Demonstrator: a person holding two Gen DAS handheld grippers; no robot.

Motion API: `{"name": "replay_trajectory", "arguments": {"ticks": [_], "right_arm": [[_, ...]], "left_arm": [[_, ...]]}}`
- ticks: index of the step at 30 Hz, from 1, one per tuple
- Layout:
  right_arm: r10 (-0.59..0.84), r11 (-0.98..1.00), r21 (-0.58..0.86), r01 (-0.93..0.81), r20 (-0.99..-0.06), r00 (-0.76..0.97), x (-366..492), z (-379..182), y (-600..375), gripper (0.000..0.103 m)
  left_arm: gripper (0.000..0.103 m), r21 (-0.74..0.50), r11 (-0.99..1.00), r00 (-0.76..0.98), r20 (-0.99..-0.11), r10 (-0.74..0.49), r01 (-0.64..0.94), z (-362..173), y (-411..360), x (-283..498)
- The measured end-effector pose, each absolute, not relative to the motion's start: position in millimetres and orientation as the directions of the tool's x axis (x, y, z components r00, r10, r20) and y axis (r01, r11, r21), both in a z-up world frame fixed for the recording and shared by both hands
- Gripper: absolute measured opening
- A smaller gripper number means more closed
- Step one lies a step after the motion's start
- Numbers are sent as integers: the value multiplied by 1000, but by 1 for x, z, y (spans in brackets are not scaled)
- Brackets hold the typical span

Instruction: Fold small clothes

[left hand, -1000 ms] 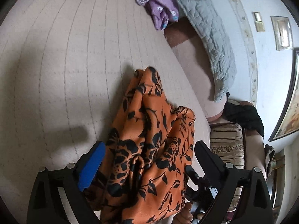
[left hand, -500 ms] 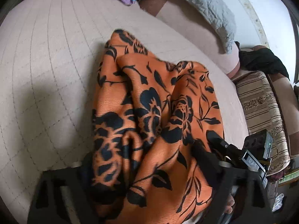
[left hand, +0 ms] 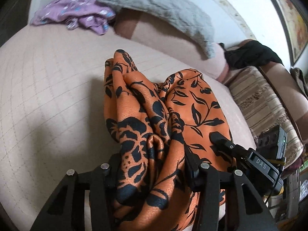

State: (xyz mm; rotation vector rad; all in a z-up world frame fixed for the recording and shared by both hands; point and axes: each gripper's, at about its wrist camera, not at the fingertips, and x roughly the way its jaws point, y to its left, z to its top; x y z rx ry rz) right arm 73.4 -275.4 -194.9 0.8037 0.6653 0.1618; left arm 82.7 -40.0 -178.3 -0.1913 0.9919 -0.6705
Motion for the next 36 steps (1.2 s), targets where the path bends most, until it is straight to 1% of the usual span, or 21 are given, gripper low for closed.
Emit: {"name": "replay_trajectory", "arguments": {"ticks": [4, 6, 7, 9, 10, 11, 12, 13, 14, 17, 19, 21, 22, 23, 24, 26, 27, 28, 30, 31, 36], "right_arm": [[347, 705, 702, 105, -470, 812, 49, -182, -299, 43], [335, 709, 696, 113, -474, 814, 41, -181, -307, 43], [344, 700, 703, 125, -486, 804, 39, -185, -314, 43], [378, 675, 721, 160, -524, 763, 43, -200, -320, 43], [402, 658, 721, 216, -579, 710, 48, -218, -322, 45], [396, 653, 705, 275, -628, 670, 52, -230, -324, 47], [398, 638, 711, 296, -633, 664, 51, -238, -326, 51], [408, 612, 735, 291, -609, 680, 48, -239, -330, 54], [405, 611, 734, 295, -611, 681, 47, -235, -331, 55], [288, 693, 657, 296, -629, 722, 35, -206, -330, 55], [194, 744, 607, 281, -599, 777, 21, -183, -327, 55], [165, 780, 585, 222, -534, 829, 10, -162, -320, 55], [171, 800, 570, 190, -519, 837, 7, -155, -315, 52], [188, 812, 559, 167, -522, 832, 6, -153, -308, 49], [219, 816, 557, 157, -548, 807, 9, -158, -301, 37], [250, 818, 533, 216, -667, 702, 22, -184, -289, 36], [246, 822, 522, 228, -686, 685, 23, -194, -287, 32], [226, 831, 508, 227, -681, 697, 20, -191, -286, 26], [216, 829, 503, 245, -691, 690, 13, -178, -289, 27], [233, 809, 537, 239, -666, 709, 4, -168, -292, 30], [158, 819, 526, 229, -590, 792, -44, -131, -298, 29]], "left_arm": [[51, -431, 766, 344, -711, -614, 477, -175, -62, 68], [51, -408, 778, 330, -738, -589, 477, -180, -73, 62], [53, -379, 797, 317, -771, -553, 470, -187, -80, 60], [59, -277, 848, 294, -851, -435, 452, -204, -95, 58], [69, -221, 871, 289, -883, -370, 440, -214, -99, 57], [69, -212, 876, 296, -884, -360, 433, -216, -99, 55], [69, -208, 877, 309, -880, -361, 433, -213, -98, 54], [70, -194, 876, 321, -877, -357, 442, -208, -98, 52], [70, -168, 874, 342, -874, -346, 455, -202, -95, 48], [70, -89, 886, 438, -844, -310, 455, -187, -89, 34], [71, -21, 900, 531, -801, -276, 436, -172, -85, 20], [78, 66, 907, 612, -758, -225, 415, -163, -92, 13], [83, 132, 908, 650, -739, -177, 397, -164, -95, 8], [84, 173, 906, 660, -738, -140, 386, -167, -98, 12], [87, 220, 897, 654, -750, -94, 382, -179, -102, 13], [89, 275, 874, 611, -791, -31, 400, -208, -111, 20], [89, 264, 882, 619, -785, -38, 389, -209, -108, 19], [89, 233, 895, 622, -781, -60, 379, -201, -104, 18], [89, 200, 903, 600, -797, -76, 380, -185, -99, 16], [89, 202, 907, 614, -786, -76, 371, -176, -96, 12], [89, 221, 916, 736, -668, -108, 335, -120, -91, -23]]}}
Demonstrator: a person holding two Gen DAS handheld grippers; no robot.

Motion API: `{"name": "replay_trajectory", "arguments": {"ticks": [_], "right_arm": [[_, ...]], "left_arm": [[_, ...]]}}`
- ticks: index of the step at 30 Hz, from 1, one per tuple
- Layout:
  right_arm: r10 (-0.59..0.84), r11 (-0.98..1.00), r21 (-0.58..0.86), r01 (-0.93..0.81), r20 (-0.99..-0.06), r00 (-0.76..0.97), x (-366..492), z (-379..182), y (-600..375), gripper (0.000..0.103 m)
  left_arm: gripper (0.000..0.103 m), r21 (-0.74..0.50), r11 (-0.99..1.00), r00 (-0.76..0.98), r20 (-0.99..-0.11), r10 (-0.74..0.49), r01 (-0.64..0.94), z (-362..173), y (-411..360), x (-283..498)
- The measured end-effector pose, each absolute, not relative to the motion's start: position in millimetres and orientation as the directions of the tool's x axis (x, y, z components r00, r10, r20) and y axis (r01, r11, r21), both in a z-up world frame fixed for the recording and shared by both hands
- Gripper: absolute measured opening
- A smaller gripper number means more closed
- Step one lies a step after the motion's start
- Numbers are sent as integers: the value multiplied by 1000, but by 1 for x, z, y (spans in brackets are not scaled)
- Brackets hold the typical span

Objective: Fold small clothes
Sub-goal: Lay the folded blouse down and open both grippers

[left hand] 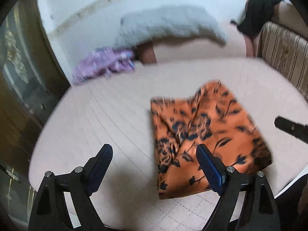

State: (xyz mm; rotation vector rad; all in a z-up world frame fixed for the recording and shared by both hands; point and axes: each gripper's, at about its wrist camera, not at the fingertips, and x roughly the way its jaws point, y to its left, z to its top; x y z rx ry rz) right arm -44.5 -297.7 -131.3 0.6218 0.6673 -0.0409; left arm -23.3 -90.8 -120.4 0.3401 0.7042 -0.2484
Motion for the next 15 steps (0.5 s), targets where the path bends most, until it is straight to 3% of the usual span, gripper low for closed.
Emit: {"name": "replay_trajectory", "arguments": {"ticks": [6, 8, 9, 15], "right_arm": [[96, 865, 465, 188, -522, 848, -81, -76, -287, 30], [77, 879, 442, 178, -501, 862, -92, -60, -282, 47], [71, 884, 436, 169, -482, 874, -99, -53, -278, 67], [-2, 925, 343, 163, -423, 906, -120, -22, -258, 70]], "left_arm": [[96, 228, 927, 811, -573, -119, 298, -64, -92, -58], [99, 248, 930, 837, -537, -100, 270, -49, -91, -72], [99, 248, 932, 847, -522, -103, 266, -43, -90, -77], [100, 206, 941, 864, -482, -143, 271, -14, -80, -97]]}}
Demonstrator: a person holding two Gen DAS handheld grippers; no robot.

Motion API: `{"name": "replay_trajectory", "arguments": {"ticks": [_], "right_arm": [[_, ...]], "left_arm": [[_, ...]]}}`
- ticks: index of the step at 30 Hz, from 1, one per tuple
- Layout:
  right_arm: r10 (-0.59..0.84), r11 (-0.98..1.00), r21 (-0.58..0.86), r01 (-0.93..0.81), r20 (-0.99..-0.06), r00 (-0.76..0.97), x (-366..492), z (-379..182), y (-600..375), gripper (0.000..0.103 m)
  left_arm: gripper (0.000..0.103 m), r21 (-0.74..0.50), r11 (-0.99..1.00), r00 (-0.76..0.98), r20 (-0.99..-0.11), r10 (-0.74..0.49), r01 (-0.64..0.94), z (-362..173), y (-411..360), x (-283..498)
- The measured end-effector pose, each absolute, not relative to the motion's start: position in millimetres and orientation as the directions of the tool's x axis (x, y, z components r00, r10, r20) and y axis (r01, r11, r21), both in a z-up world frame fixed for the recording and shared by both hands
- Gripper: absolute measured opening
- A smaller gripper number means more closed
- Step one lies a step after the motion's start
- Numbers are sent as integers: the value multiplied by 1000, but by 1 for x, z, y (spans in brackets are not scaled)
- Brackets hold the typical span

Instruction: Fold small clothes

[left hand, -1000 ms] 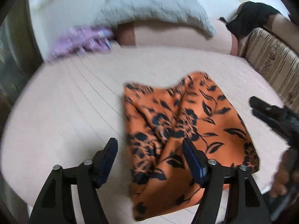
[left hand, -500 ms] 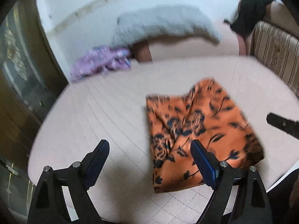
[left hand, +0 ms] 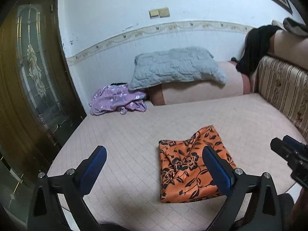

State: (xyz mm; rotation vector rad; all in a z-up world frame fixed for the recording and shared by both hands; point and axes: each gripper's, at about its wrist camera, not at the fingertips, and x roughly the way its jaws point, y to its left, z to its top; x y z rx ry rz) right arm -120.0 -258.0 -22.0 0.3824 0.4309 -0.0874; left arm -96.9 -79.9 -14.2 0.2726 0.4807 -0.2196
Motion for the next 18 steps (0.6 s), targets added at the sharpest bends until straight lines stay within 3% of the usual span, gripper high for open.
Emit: {"name": "replay_trajectory", "arguments": {"ticks": [7, 18], "right_arm": [[-80, 946, 261, 192, -385, 919, -136, -1, -246, 70], [-76, 958, 225, 178, -400, 913, -135, 11, -227, 70]], "left_arm": [[100, 170, 953, 874, -464, -145, 249, -1, -70, -104], [100, 159, 964, 889, -439, -126, 215, 2, -56, -107]]}}
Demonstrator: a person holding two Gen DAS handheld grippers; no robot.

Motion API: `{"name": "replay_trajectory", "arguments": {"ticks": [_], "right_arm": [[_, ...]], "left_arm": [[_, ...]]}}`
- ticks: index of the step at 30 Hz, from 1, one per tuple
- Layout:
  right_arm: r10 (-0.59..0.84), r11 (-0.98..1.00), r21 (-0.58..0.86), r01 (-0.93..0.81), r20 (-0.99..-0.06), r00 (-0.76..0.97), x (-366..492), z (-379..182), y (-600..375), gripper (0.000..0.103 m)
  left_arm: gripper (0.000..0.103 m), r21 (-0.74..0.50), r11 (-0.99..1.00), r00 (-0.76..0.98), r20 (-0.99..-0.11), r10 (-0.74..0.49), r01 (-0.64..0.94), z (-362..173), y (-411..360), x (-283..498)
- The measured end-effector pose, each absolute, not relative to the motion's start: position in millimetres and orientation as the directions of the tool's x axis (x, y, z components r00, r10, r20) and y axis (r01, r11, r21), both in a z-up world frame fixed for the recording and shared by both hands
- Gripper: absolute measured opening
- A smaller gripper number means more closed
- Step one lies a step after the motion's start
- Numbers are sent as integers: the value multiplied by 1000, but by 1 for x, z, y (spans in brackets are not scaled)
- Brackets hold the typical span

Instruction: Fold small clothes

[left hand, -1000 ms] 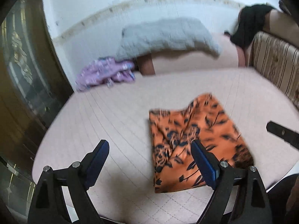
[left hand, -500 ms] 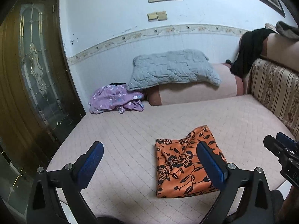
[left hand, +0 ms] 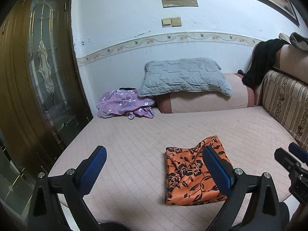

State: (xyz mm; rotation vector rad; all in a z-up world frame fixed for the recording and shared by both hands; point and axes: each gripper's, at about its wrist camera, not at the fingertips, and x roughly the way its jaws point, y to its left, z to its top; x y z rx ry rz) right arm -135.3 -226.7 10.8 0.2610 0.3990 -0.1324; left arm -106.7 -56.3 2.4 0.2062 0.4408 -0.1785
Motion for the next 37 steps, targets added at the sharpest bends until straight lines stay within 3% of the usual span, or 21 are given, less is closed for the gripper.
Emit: {"name": "replay_trajectory", "arguments": {"ticks": [25, 37], "right_arm": [[-87, 976, 141, 163, -435, 896, -113, 11, -198, 70], [-80, 978, 133, 161, -473, 877, -65, 6, -204, 70]], "left_arm": [[100, 124, 965, 890, -428, -159, 232, 7, -34, -97], [100, 89, 972, 869, -471, -153, 219, -8, -25, -48]]}}
